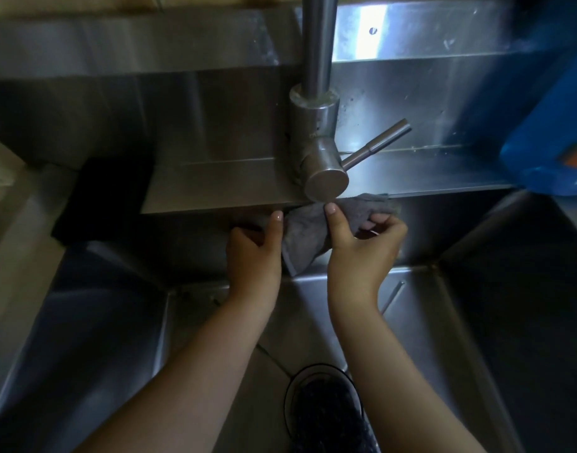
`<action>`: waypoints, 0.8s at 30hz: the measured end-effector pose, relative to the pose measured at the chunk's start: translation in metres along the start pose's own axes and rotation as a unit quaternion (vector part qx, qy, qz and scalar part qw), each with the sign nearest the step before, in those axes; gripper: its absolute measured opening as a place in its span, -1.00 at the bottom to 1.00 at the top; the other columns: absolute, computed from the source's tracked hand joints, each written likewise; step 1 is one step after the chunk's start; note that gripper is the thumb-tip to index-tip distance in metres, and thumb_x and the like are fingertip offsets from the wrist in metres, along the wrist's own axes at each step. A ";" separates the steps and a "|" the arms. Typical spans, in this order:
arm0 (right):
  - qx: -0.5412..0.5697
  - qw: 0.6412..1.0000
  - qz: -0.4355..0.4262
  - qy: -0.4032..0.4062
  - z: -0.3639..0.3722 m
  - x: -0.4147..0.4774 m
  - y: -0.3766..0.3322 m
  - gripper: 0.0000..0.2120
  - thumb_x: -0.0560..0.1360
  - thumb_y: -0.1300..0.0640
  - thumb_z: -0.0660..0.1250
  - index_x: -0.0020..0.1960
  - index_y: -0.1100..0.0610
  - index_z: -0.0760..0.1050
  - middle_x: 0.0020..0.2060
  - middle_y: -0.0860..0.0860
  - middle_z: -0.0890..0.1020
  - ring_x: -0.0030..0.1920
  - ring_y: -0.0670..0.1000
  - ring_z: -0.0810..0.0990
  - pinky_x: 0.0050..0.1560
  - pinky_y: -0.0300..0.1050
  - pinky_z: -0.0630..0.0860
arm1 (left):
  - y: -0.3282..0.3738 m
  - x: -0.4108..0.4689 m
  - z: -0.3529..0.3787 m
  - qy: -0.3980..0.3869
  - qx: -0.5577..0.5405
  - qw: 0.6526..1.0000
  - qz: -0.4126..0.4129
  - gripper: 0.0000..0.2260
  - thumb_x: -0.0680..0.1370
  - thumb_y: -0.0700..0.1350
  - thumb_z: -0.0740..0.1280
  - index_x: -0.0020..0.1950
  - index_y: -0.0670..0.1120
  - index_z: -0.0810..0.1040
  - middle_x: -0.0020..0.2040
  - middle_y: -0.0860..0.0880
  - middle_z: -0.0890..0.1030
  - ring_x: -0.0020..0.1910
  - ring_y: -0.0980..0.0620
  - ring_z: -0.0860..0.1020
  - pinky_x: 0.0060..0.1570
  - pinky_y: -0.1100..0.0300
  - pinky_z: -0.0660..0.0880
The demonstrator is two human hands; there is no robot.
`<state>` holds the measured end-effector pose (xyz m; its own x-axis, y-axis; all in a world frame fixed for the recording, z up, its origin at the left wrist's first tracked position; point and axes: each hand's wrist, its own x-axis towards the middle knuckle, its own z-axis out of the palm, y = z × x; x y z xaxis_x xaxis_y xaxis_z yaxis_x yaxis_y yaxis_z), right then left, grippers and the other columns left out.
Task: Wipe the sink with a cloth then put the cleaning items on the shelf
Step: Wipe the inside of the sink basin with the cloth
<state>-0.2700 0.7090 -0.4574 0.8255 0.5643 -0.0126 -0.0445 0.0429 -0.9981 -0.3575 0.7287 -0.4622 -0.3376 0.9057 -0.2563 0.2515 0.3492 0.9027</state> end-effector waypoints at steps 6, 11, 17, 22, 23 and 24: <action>-0.036 0.999 0.018 -0.019 -0.006 0.005 0.032 -0.54 0.28 0.17 0.55 -0.19 -0.04 0.23 -0.10 0.10 0.44 -0.15 -0.02 0.47 -0.08 -0.24 0.47 | -0.006 0.000 0.003 0.022 0.002 0.999 0.028 -0.68 0.47 0.13 0.30 -0.22 -0.09 0.32 -0.16 -0.02 0.47 -0.20 0.04 0.45 -0.34 0.26 0.27; -0.078 0.995 0.053 -0.021 -0.011 0.011 0.071 -0.55 0.29 0.19 0.55 -0.16 0.06 0.24 -0.14 0.13 0.46 -0.20 -0.01 0.46 -0.16 -0.33 0.42 | -0.008 0.003 0.005 0.033 0.001 0.998 0.047 -0.69 0.46 0.11 0.32 -0.30 0.01 0.26 -0.23 0.00 0.43 -0.23 0.04 0.41 -0.24 0.31 0.24; -0.182 0.980 0.078 -0.015 -0.023 0.019 0.109 -0.53 0.26 0.17 0.56 -0.08 0.18 0.29 -0.08 0.15 0.47 -0.13 0.05 0.44 -0.23 -0.35 0.25 | -0.010 0.005 0.007 0.034 0.001 0.998 0.053 -0.69 0.47 0.12 0.31 -0.29 -0.01 0.27 -0.21 -0.01 0.45 -0.15 -0.02 0.44 -0.09 0.14 0.36; -0.239 0.963 0.119 -0.035 -0.031 0.030 0.111 -0.55 0.29 0.16 0.55 -0.01 0.20 0.33 0.05 0.21 0.52 0.05 0.17 0.51 -0.15 -0.30 0.28 | -0.008 0.006 0.004 0.034 0.011 0.997 0.065 -0.68 0.48 0.09 0.32 -0.30 -0.02 0.26 -0.14 -0.12 0.49 -0.09 -0.08 0.47 -0.07 0.15 0.35; -0.244 0.960 0.130 -0.040 -0.034 0.031 0.109 -0.56 0.30 0.15 0.55 -0.03 0.17 0.31 0.04 0.20 0.53 0.06 0.17 0.52 -0.15 -0.29 0.28 | -0.007 0.005 0.004 0.033 0.008 0.997 0.063 -0.69 0.49 0.08 0.32 -0.31 -0.01 0.26 -0.17 -0.09 0.47 -0.11 -0.06 0.45 -0.11 0.18 0.33; -0.247 0.958 0.141 -0.043 -0.037 0.031 0.107 -0.56 0.31 0.14 0.54 -0.05 0.15 0.29 0.04 0.19 0.54 0.06 0.17 0.53 -0.15 -0.29 0.28 | -0.007 0.004 0.004 0.031 0.006 0.998 0.060 -0.69 0.49 0.07 0.32 -0.31 -0.01 0.25 -0.19 -0.05 0.46 -0.14 -0.03 0.44 -0.15 0.21 0.30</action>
<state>-0.2284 0.7009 -0.5666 0.7695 0.5627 -0.3020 0.0305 -0.5047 -0.8628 -0.3574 0.7312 -0.4708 -0.3599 0.9248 -0.1235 0.3037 0.2413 0.9217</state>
